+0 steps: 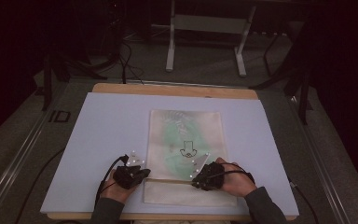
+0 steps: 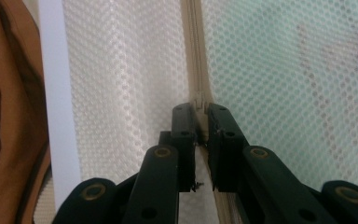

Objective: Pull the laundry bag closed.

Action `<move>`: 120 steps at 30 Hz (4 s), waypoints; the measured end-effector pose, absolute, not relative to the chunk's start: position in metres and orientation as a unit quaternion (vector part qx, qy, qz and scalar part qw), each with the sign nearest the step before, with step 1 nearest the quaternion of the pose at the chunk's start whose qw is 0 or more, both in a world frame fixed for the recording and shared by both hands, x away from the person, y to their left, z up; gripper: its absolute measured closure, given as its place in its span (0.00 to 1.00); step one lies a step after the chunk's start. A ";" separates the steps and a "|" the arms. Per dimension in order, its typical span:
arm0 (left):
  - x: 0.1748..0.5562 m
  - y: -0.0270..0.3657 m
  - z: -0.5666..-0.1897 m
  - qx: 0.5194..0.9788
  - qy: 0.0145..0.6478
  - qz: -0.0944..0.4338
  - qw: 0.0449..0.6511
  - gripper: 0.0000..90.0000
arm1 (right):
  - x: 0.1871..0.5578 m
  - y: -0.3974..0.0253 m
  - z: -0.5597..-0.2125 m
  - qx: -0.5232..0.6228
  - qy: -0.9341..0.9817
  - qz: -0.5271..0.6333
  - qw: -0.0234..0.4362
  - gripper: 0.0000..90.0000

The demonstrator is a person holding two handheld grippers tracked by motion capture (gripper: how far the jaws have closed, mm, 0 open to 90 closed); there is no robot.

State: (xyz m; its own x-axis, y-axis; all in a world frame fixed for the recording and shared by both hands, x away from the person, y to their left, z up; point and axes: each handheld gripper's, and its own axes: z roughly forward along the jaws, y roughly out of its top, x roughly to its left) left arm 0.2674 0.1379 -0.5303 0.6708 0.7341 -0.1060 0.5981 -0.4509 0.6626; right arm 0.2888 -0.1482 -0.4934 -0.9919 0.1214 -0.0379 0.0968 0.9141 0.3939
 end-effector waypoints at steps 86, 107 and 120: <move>0.267 0.138 -0.530 0.846 0.394 0.098 0.345 1.00 | 0.290 -0.248 -0.488 0.148 0.970 0.190 0.042 0.91; 0.267 0.136 -0.529 0.847 0.395 0.102 0.340 0.99 | 0.289 -0.266 -0.497 0.178 0.958 0.221 0.037 0.89; 0.264 0.138 -0.528 0.850 0.385 0.109 0.343 0.99 | 0.284 -0.272 -0.499 0.204 0.943 0.256 0.054 0.68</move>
